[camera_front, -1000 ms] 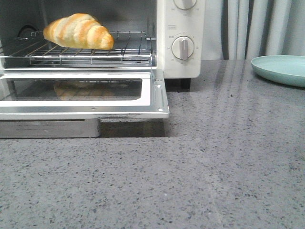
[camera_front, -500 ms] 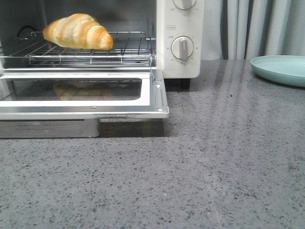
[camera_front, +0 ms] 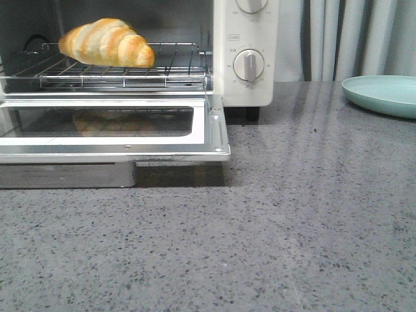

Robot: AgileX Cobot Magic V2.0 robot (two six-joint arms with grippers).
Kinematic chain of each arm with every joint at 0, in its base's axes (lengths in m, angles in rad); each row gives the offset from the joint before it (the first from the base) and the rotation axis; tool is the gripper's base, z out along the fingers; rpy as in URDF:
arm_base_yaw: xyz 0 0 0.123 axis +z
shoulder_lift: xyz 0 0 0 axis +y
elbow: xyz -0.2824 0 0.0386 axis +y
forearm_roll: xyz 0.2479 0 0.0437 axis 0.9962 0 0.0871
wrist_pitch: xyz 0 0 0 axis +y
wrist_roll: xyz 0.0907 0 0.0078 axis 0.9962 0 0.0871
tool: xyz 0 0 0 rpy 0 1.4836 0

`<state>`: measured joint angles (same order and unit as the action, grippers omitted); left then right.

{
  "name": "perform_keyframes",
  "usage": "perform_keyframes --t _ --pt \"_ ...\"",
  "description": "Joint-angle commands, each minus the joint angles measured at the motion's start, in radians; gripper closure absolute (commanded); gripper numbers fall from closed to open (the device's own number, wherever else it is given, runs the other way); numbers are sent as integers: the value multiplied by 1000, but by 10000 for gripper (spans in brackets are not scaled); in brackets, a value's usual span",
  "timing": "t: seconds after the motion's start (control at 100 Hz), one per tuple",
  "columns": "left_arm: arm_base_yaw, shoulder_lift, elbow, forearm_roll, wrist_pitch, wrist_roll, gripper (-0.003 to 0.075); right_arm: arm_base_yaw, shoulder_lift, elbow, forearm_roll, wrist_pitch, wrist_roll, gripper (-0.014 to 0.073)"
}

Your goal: Put bread in oven

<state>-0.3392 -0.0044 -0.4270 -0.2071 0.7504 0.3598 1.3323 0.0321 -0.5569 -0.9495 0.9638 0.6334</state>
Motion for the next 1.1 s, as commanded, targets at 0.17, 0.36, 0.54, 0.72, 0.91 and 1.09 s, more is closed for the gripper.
perform_keyframes --t 0.17,0.36,0.54,0.72,0.91,1.09 --pt "1 -28 54 10 -187 -8 741 3 14 -18 -55 -48 -4 648" --pt "6 -28 108 56 -393 18 741 3 14 -18 -55 -48 -4 648" --pt "67 -28 281 135 -733 -46 741 3 14 -18 -55 -48 -4 648" --pt "159 -28 389 199 -715 -271 741 3 14 -18 -55 -48 -4 648" --pt "178 -28 450 202 -648 -360 741 3 14 -18 -55 -48 -4 648" --pt "181 -28 450 202 -563 -360 741 3 14 -18 -55 -48 -4 648"
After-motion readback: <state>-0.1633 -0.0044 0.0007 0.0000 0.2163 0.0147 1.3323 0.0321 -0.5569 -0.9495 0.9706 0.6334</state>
